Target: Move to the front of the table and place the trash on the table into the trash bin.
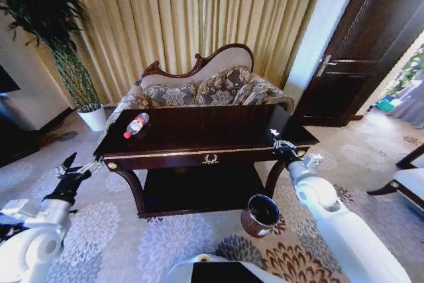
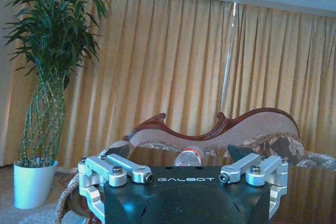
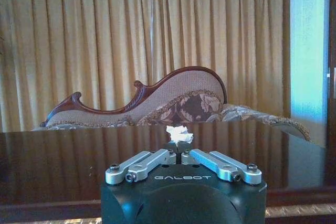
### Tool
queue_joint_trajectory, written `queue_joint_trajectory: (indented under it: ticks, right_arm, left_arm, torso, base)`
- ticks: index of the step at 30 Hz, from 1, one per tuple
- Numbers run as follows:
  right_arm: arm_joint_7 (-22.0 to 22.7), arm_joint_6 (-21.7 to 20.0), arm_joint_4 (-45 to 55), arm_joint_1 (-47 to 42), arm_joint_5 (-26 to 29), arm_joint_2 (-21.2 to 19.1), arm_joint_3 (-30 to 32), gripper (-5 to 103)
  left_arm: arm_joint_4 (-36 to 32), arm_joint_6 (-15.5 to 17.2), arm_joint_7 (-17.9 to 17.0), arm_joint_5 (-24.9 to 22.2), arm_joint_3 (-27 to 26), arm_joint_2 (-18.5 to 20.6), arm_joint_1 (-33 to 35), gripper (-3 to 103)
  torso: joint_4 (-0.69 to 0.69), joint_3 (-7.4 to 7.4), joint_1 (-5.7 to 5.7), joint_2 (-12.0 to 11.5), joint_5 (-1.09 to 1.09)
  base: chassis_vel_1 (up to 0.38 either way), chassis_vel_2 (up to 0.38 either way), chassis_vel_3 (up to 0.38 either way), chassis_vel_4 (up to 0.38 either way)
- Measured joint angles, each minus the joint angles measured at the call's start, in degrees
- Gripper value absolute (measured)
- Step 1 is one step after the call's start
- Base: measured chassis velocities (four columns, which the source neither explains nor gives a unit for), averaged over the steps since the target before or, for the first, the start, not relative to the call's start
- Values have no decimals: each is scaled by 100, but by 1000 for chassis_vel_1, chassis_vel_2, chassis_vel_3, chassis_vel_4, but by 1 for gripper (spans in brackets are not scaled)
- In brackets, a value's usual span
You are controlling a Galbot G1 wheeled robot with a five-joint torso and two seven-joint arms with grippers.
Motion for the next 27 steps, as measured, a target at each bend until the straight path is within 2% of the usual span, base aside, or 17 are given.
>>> queue_joint_trajectory:
  ticks: [9,15,21,23,24,26,27]
  right_arm:
    - [-1,9,-76,18,-69,28,-99,0]
    - [-46,19,-423,1,-271,131,-433,0]
    - [-318,69,-1556,183,-573,386,-875,0]
    - [-516,171,-2449,379,-887,572,-1046,0]
    - [-516,171,-2449,379,-887,572,-1046,0]
    - [-611,218,-3313,619,-1181,764,-1147,0]
    - [-611,218,-3313,619,-1181,764,-1147,0]
  left_arm:
    - [24,-6,5,3,4,-6,-16,100]
    - [26,-8,26,24,33,-47,-12,100]
    - [-23,-13,30,28,-8,-68,45,100]
    - [-85,-18,31,28,-76,-101,110,100]
    - [-85,-18,31,28,-76,-101,110,100]
    - [-124,-19,35,28,-111,-131,152,100]
    - [-124,-19,35,28,-111,-131,152,100]
  torso:
    - [-1,-1,-1,1,-1]
    - [0,-2,-4,4,-1]
    - [0,2,3,-2,1]
    - [0,1,3,-2,1]
    - [0,1,3,-2,1]
    - [0,0,0,0,1]
    - [0,0,0,0,1]
  base:
    - [142,-141,-137,149]
    - [36,-53,-45,34]
    - [0,0,0,0]
    - [0,0,0,0]
    - [0,0,0,0]
    - [0,0,0,0]
    - [0,0,0,0]
